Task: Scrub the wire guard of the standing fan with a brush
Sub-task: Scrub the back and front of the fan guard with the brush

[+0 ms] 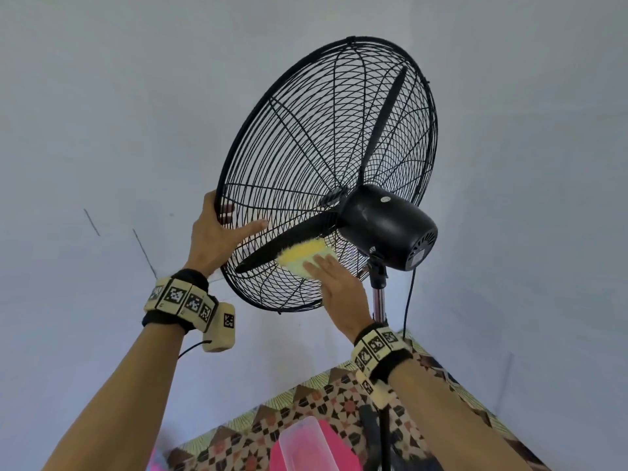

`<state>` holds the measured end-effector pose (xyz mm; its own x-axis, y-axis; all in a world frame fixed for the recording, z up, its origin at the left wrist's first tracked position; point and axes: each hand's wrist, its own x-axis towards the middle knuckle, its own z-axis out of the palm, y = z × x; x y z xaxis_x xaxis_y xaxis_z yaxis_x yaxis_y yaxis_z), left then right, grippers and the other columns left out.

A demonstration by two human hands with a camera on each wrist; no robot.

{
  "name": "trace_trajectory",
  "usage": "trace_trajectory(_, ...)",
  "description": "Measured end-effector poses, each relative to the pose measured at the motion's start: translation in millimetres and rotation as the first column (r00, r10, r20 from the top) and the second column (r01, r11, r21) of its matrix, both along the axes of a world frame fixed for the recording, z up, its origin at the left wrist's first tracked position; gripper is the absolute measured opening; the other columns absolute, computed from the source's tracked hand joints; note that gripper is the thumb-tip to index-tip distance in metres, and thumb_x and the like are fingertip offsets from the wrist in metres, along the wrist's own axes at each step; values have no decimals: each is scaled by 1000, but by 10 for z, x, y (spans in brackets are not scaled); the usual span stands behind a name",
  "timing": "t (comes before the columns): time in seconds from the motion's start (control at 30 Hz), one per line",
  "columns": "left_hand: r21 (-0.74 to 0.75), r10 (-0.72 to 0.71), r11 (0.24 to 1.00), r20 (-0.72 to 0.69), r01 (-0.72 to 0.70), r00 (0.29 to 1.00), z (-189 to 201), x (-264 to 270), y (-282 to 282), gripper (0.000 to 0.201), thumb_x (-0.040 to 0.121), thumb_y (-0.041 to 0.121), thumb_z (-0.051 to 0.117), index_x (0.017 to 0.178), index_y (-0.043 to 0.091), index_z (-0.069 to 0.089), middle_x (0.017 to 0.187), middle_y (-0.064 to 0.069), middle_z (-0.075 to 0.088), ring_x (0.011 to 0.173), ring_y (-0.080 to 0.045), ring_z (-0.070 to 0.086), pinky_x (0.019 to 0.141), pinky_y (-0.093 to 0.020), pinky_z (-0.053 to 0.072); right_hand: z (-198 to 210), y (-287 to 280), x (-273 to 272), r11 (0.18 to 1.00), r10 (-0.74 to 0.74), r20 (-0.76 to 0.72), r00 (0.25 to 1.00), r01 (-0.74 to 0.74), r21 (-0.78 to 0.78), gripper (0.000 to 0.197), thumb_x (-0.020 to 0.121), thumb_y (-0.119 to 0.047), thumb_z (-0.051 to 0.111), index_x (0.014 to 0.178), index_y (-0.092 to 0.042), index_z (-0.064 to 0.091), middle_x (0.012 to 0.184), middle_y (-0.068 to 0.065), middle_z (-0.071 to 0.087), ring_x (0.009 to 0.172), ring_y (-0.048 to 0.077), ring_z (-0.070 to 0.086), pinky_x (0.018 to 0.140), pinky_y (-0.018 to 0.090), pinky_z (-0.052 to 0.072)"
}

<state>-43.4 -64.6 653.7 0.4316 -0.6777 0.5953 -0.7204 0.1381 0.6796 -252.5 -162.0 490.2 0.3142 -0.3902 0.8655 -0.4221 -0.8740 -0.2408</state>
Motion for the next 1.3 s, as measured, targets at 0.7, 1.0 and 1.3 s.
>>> trace_trajectory(0.7, -20, -6, 1000, -29, 5, 1000, -57, -47, 46, 97, 71, 51, 92, 148, 24, 40, 127, 7, 60, 114, -13, 58, 95, -30, 44, 295, -177, 13, 998, -40, 277, 960, 26, 56, 46, 98, -3, 50, 140, -18, 61, 143, 5, 60, 136, 28, 55, 107, 48, 51)
trace_trajectory(1.0, -17, -12, 1000, -19, 12, 1000, -52, -51, 11, 100, 69, 57, 92, 148, 27, 38, 130, 9, 60, 117, -13, 58, 98, -33, 46, 388, -194, -128, 1000, -27, 296, 955, 29, -1, 43, 99, -5, 51, 138, -17, 64, 142, 5, 61, 137, 26, 54, 112, 40, 47)
trace_trajectory(1.3, -12, -13, 1000, -42, 12, 999, -57, -38, 19, 101, 68, 57, 92, 147, 27, 38, 129, 7, 60, 118, -15, 58, 99, -35, 46, 54, -278, -134, 998, -40, 36, 999, 42, -50, 45, 95, 4, 62, 133, -18, 68, 138, 5, 65, 135, 29, 55, 103, 47, 54)
